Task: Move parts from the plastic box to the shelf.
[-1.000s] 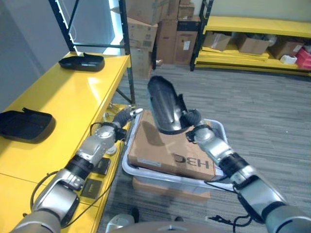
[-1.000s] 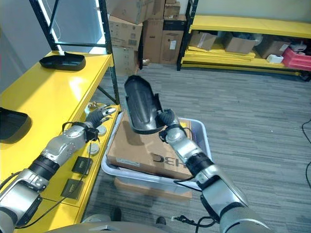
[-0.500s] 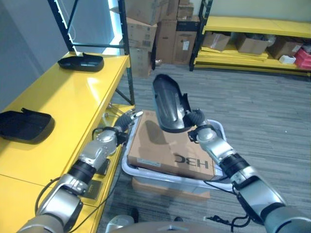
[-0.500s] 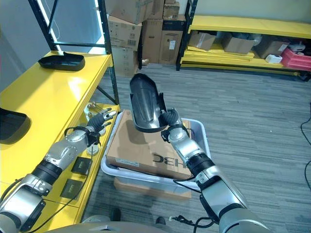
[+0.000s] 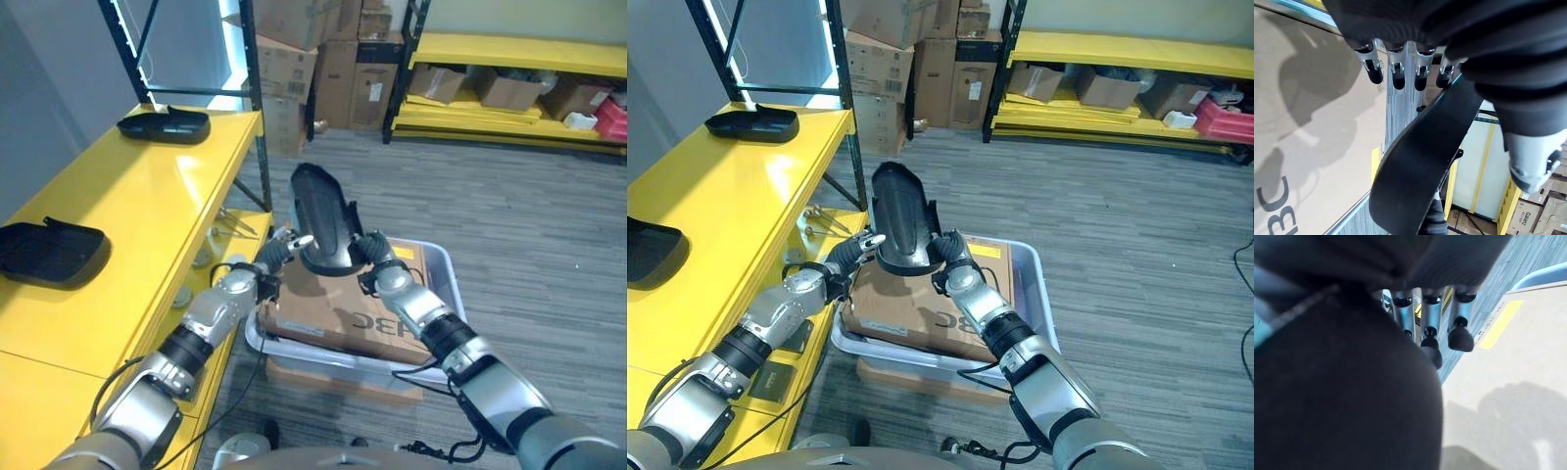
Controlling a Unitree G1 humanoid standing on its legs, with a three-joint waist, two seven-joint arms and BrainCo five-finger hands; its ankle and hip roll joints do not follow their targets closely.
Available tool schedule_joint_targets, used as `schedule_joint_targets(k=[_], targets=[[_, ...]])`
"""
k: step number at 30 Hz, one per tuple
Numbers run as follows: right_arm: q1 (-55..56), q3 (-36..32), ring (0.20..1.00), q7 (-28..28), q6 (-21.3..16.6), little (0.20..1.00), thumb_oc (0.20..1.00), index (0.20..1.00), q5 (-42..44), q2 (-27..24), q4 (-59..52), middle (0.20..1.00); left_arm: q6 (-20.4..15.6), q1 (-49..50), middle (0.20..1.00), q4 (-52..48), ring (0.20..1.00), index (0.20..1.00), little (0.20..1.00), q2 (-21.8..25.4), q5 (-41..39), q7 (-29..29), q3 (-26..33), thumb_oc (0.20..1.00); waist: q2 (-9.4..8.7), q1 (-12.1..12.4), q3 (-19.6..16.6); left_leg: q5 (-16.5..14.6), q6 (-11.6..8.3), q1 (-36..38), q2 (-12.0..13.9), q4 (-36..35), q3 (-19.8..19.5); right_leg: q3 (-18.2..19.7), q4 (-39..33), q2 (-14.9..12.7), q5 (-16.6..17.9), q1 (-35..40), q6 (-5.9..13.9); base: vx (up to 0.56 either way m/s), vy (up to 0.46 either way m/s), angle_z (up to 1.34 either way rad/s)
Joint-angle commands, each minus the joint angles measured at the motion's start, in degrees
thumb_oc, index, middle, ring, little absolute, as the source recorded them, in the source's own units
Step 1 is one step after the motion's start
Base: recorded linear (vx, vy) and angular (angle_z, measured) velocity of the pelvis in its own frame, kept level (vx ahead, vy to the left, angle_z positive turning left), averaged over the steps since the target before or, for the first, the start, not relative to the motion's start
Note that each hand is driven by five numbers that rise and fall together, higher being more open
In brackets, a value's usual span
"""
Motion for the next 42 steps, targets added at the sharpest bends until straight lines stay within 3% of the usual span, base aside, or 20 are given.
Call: schedule_joint_targets(k=[1,17,18,19,20,34,42], targets=[[-7.71,2.59,0.2,0.66,-3.07,0.2,0.2,0.2,-0.92,1.11,1.4,0.2,-2.74,-7.35,1.0,4.82,1.0,1.0,1.0,-3.55,-1.09,-1.17,-4.07,1.0,-0.25,2.14,-3.85,-7.1,-0.24,-0.38,-0.19,4.14,0.54,-2.8,3.14,-0.43,-3.83,-1.5,3.47,0.0,0.0,0.0],[-6.77,8.37,0.2,4.51,-2.21,0.2,0.2,0.2,-5.09,6.37,-0.91,0.2,-1.42,-6.95,1.0,2.01,1.0,1.0,1.0,-4.86,2.82,-1.56,-8.01,1.0,-0.02,2.87,-3.72,-7.22,-0.23,-0.55,-0.54,4.41,-0.11,-3.24,3.14,-0.55,-4.05,-1.28,3.35,0.0,0.0,0.0],[-6.77,8.5,0.2,4.56,-2.01,0.2,0.2,0.2,-5.2,6.49,-1.07,0.2,-1.58,-6.94,0.915,1.95,0.915,0.915,0.915,-4.83,3.38,-1.85,-8.08,0.915,0.0,2.88,-3.72,-7.21,-0.23,-0.54,-0.56,4.4,-0.13,-3.26,3.15,-0.55,-4.07,-1.26,3.33,0.0,0.0,0.0],[-6.58,8.68,0.2,4.46,-1.78,0.2,0.2,0.2,-5.33,6.54,-1.42,0.2,-2.0,-6.86,0.448,1.67,0.448,0.448,0.448,-4.64,4.18,-2.12,-8.23,0.448,0.01,2.92,-3.67,-7.23,-0.22,-0.53,-0.57,4.44,-0.12,-3.3,3.18,-0.54,-4.11,-1.22,3.31,0.0,0.0,0.0],[-6.57,8.77,0.2,4.38,-1.58,0.2,0.2,0.2,-5.26,6.51,-1.58,0.2,-2.5,-6.92,0.2,1.42,0.2,0.2,0.2,-4.48,4.99,-2.26,-8.38,0.2,0.0,2.94,-3.64,-7.22,-0.22,-0.54,-0.58,4.45,-0.14,-3.32,3.18,-0.53,-4.13,-1.18,3.3,0.0,0.0,0.0],[-5.87,9.14,0.2,4.06,-1.2,0.2,0.2,0.2,-3.26,6.06,-1.85,0.2,-4.11,-7.14,0.2,-0.71,0.2,0.2,0.2,-2.88,7.91,-1.17,-8.93,0.2,-0.02,3.01,-3.31,-7.11,-0.25,-0.21,-0.68,4.27,-0.45,-3.26,3.35,-0.3,-4.37,-0.84,3.15,0.0,0.0,0.0],[-4.16,7.71,0.2,5.01,-0.95,0.2,0.2,0.2,8.57,8.12,-2.76,0.2,-7.28,-6.65,0.2,-2.83,0.2,0.2,0.2,-3.11,5.52,0.76,-8.24,0.2,-0.08,3.2,-2.68,-6.9,-0.37,0.09,-0.64,4.1,-0.73,-3.62,3.37,-0.36,-4.25,-0.5,3.04,0.0,0.0,0.0]])
